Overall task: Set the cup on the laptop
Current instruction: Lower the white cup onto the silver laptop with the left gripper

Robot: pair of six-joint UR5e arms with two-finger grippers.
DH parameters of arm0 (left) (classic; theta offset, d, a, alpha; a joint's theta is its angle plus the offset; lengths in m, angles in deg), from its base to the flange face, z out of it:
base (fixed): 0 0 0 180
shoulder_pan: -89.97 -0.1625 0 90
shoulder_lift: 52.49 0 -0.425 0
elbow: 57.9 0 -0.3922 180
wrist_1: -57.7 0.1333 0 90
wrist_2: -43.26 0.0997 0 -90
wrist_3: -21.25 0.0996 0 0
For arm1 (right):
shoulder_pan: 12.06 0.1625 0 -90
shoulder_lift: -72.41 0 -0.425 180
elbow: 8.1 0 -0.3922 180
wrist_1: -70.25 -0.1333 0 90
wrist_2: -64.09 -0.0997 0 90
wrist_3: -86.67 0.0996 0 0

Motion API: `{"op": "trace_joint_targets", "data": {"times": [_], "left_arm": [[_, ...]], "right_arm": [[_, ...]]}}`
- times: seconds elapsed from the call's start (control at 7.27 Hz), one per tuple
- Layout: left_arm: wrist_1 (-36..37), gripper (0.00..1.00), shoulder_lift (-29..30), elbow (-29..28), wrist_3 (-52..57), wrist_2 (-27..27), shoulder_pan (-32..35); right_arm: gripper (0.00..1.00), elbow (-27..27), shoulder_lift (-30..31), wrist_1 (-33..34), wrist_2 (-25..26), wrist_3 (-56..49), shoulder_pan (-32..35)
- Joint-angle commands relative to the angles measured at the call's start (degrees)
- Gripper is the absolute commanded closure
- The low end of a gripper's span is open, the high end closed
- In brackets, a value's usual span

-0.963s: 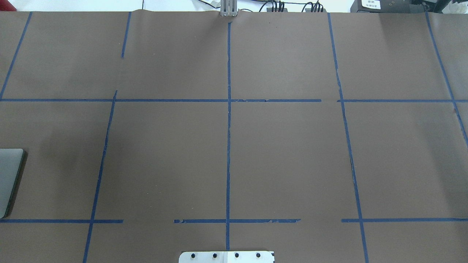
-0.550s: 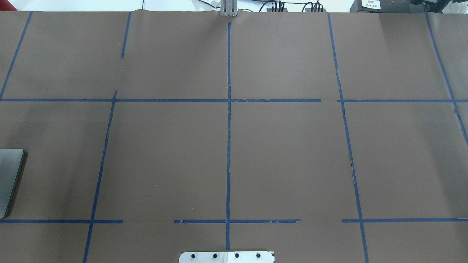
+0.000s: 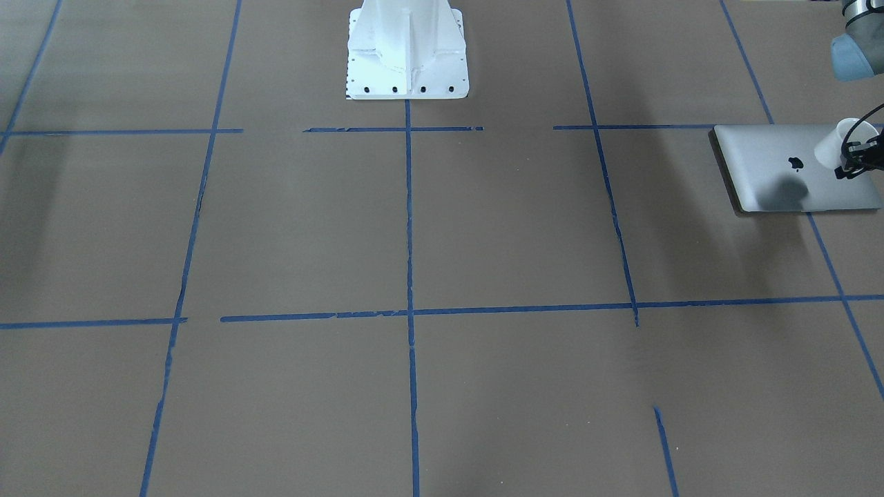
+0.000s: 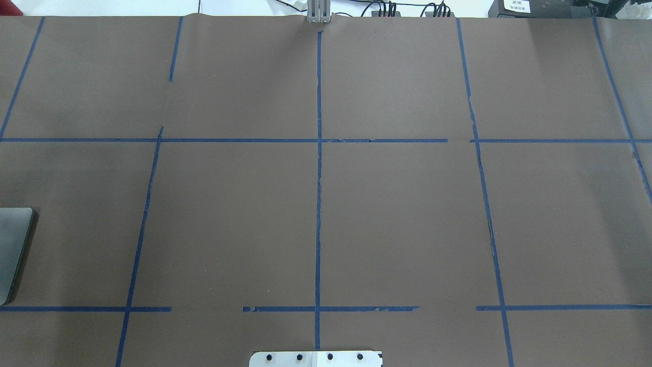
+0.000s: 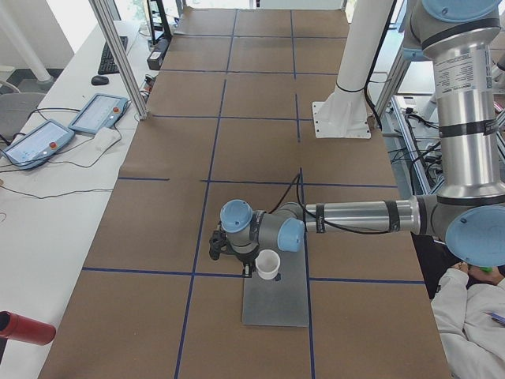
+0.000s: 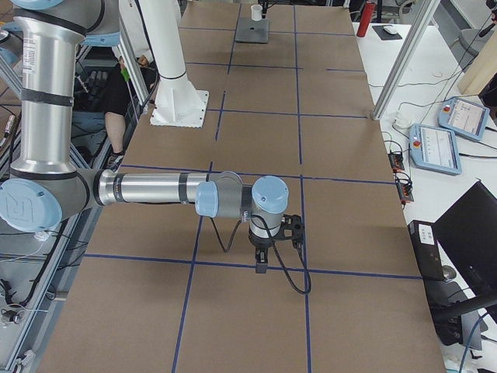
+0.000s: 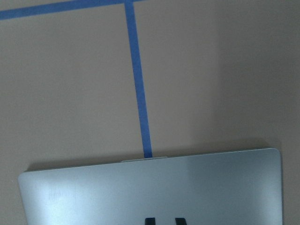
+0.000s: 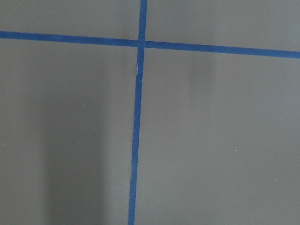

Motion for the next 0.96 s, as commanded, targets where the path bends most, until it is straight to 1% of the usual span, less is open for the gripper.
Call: {"op": "trace_joint_targets", "data": {"times": [0.0,0.14,0.41,0.83], "left_arm": [[-7.9,1.0,-0.3,-4.0,-4.0,0.1,-0.7],[-8.4,1.0,-0.2,-3.9,-5.0,0.1,-2.7],[-12.1,1.0,-0.7,-3.9,-8.0,0.1,-4.7],[-13.0,1.0,-1.7,-4.2,-8.3,0.1,-6.2]], "right_arm": [[0.0,0.0,0.0,0.0,0.0,0.0,0.0],[0.0,0.0,0.0,0.0,0.0,0.0,0.0],[0.0,0.0,0.0,0.0,0.0,0.0,0.0],[0.0,0.0,0.0,0.0,0.0,0.0,0.0]]}}
